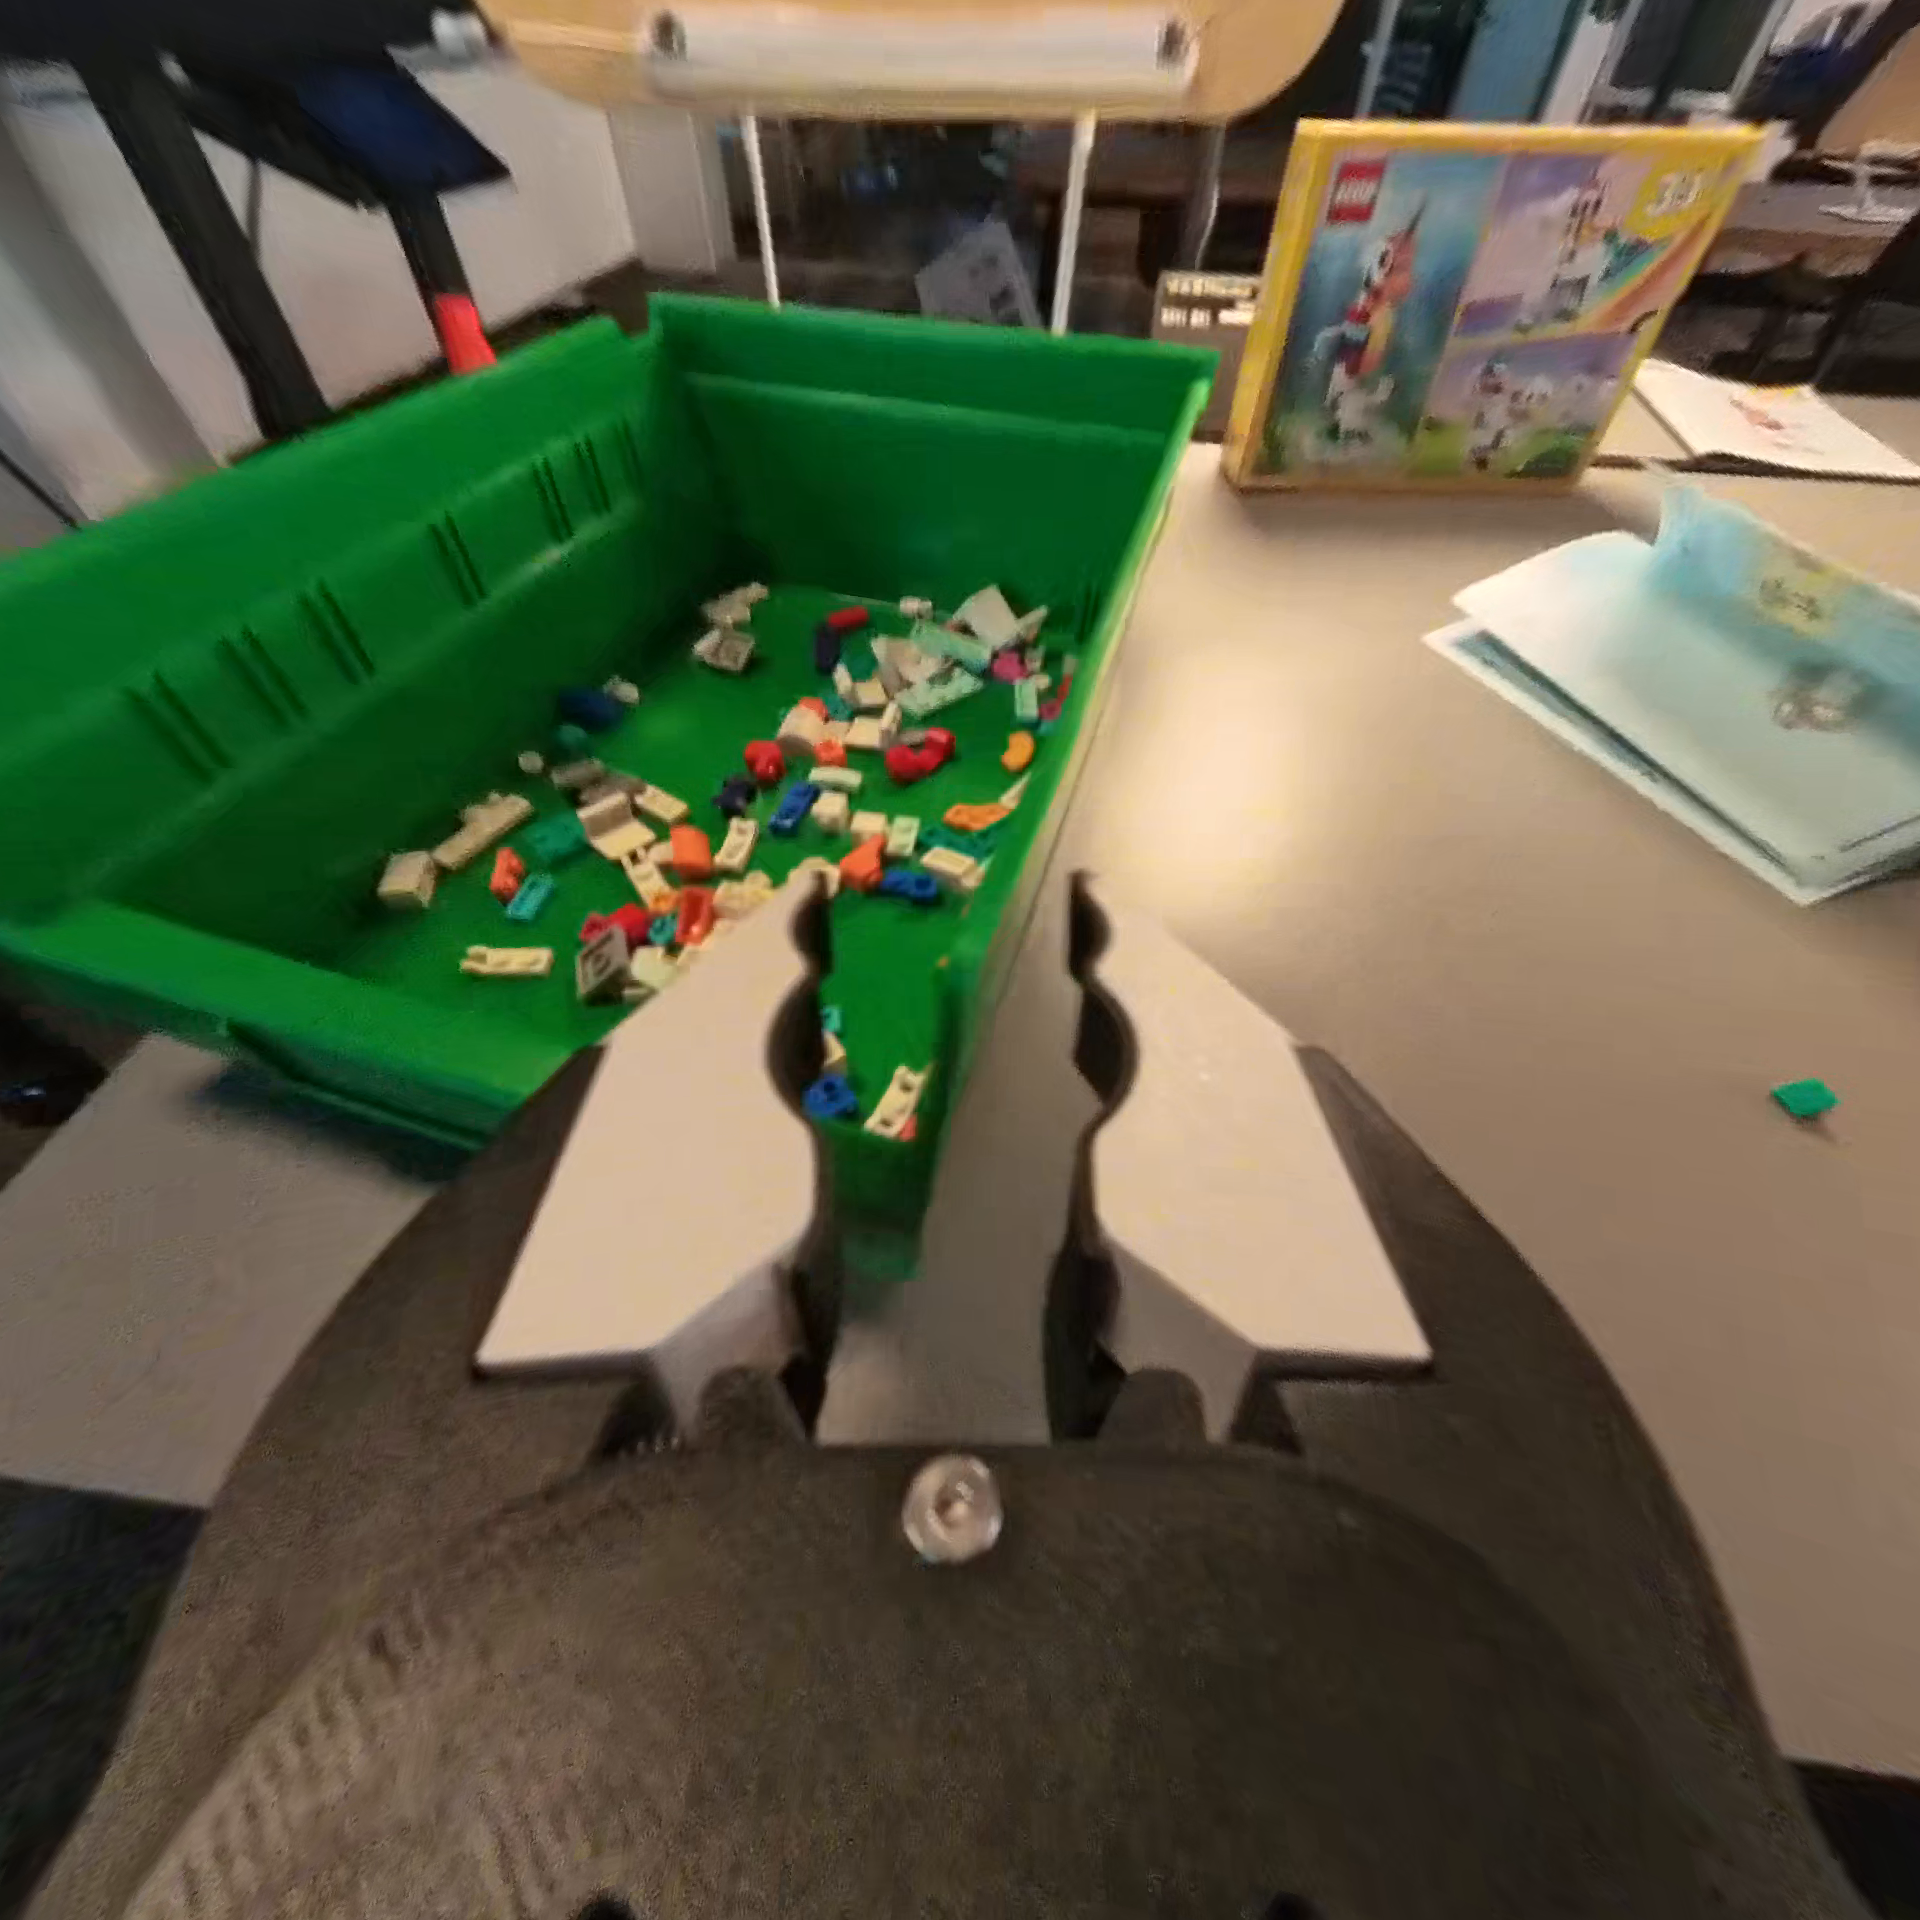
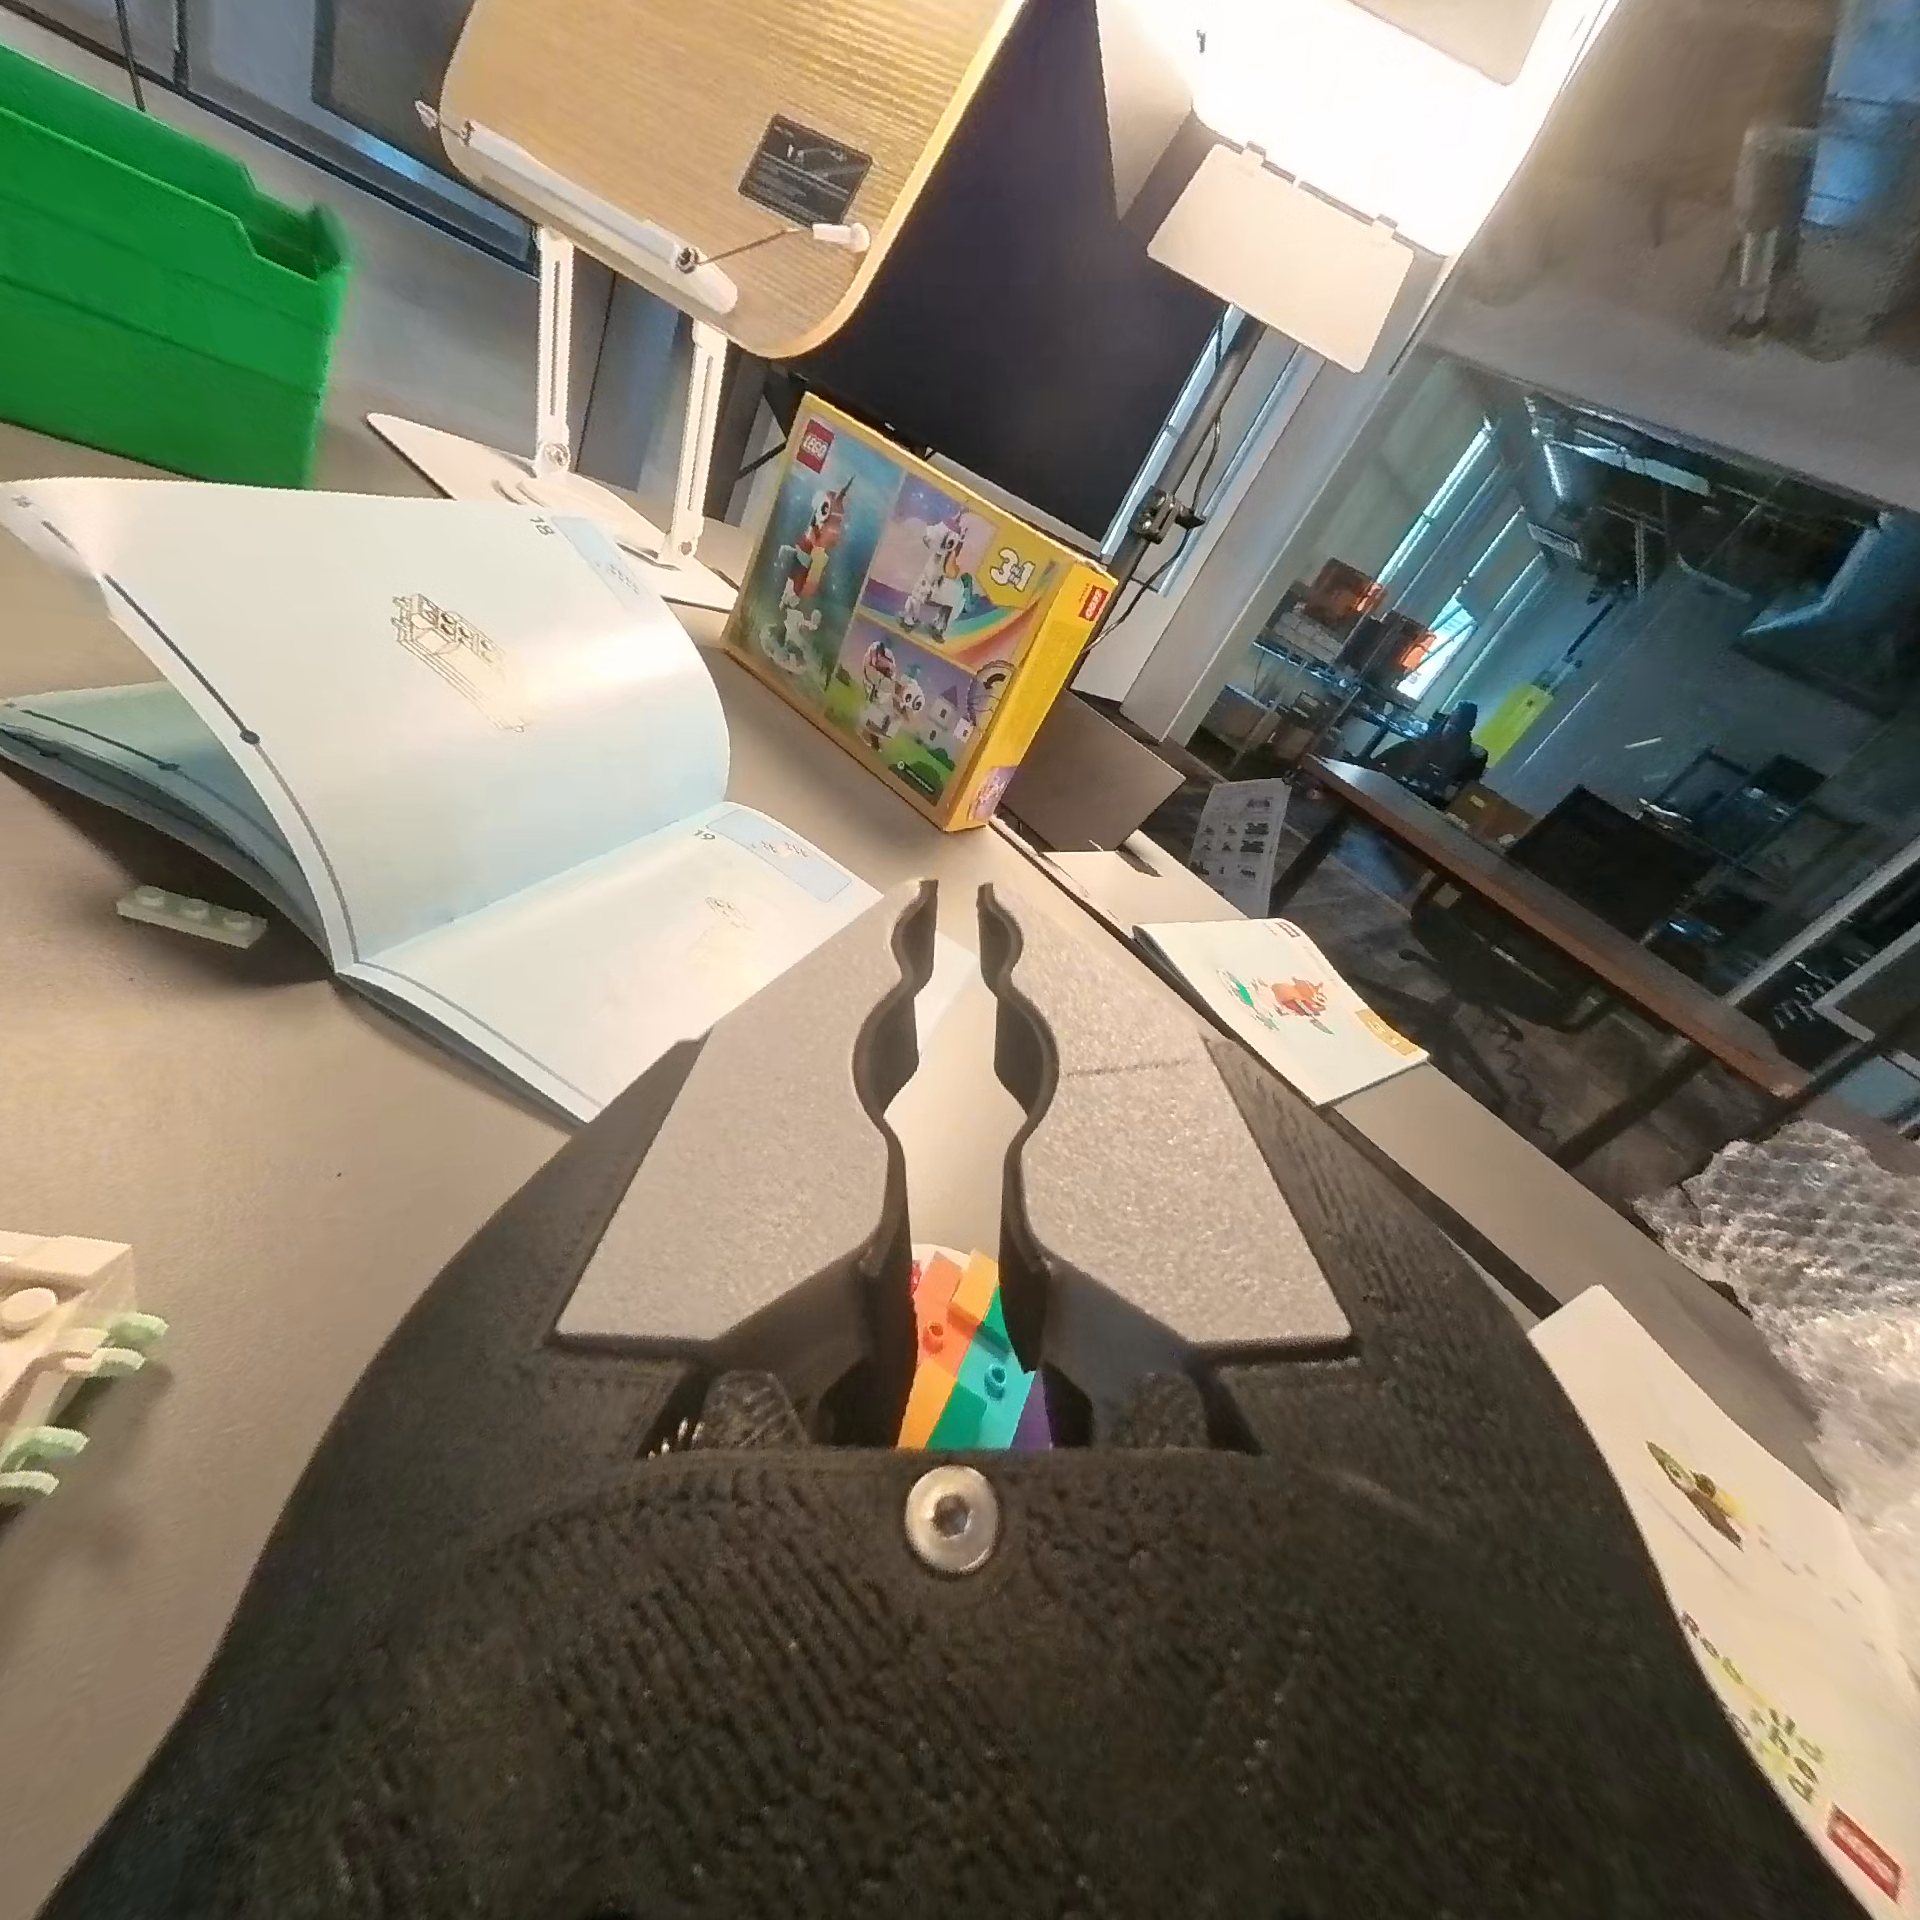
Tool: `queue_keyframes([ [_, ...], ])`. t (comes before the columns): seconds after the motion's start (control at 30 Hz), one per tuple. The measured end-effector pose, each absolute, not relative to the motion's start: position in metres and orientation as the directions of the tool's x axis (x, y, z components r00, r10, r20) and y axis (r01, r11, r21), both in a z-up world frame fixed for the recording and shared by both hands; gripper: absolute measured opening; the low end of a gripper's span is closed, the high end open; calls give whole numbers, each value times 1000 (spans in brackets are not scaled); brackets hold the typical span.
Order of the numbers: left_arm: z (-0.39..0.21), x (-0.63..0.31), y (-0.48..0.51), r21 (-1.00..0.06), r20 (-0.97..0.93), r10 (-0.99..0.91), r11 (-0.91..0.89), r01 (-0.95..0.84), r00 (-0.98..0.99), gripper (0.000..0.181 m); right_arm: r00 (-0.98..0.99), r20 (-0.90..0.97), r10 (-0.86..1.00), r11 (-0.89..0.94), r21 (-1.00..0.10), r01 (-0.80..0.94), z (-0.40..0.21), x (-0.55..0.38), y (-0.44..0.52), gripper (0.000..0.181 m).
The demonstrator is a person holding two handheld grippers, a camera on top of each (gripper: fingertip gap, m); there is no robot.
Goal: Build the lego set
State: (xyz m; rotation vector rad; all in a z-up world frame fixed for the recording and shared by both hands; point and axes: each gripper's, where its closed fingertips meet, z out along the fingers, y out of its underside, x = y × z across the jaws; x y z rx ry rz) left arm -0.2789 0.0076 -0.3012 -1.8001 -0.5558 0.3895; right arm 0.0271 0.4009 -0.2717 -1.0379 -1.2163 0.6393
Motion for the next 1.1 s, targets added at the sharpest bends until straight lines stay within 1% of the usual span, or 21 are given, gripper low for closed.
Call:
queue_keyframes([
  [0.03, -305, -279, 7, -950, 22, 533, -252, 183, 846, 29, 266, 441, 857, 423, -897, 125, -272, 27, 401, 6],
  [0.07, -307, -275, 8, -946, 33, 496, -264, 187, 867, 20, 264, 442, 857, 424, -897, 127, -272, 27, 400, 6],
  [0.1, -306, -268, 12, -946, 53, 460, -260, 192, 886, 4, 262, 443, 857, 424, -896, 128, -273, 27, 400, 6],
  [0.13, -306, -264, 15, -946, 68, 445, -256, 200, 893, 3, 259, 445, 857, 425, -896, 130, -273, 26, 400, 6],
  [0.23, -306, -246, 26, -946, -31, 431, -305, 114, 902, 1, 251, 450, 857, 430, -893, 135, -274, 26, 398, 6],
  [0.4, -305, -200, 44, -941, -116, 447, -335, 46, 887, 1, 244, 449, 859, 429, -893, 135, -275, 25, 397, 6],
  [0.5, -305, -168, 55, -948, -93, 434, -315, 53, 896, 0, 242, 443, 863, 424, -897, 129, -274, 25, 397, 6],
  [0.63, -305, -136, 71, -949, -108, 408, -314, 28, 906, 0, 243, 431, 869, 413, -903, 122, -274, 26, 397, 6],
  [0.87, -303, -122, 86, -962, -92, 404, -272, 23, 910, 1, 241, 404, 883, 389, -915, 106, -273, 27, 398, 6],
  [0.9, -300, -120, 86, -970, -65, 398, -240, 35, 915, 2, 239, 401, 884, 388, -916, 104, -272, 27, 398, 6],
  [0.93, -296, -117, 85, -979, -32, 384, -199, 49, 923, 14, 238, 399, 885, 386, -917, 102, -272, 27, 397, 6],
  [0.97, -290, -118, 82, -986, 0, 397, -151, 65, 918, 34, 238, 397, 887, 384, -918, 100, -272, 28, 397, 6],
  [1.0, -285, -120, 77, -992, 22, 414, -106, 72, 910, 47, 238, 394, 888, 382, -919, 99, -272, 28, 397, 7],
  [1.03, -279, -122, 70, -996, 37, 428, -62, 70, 903, 53, 239, 391, 889, 379, -920, 97, -272, 29, 397, 7],
  [1.1, -264, -127, 55, -999, 52, 461, 27, 45, 886, 59, 239, 386, 891, 374, -923, 93, -271, 29, 397, 7],
])
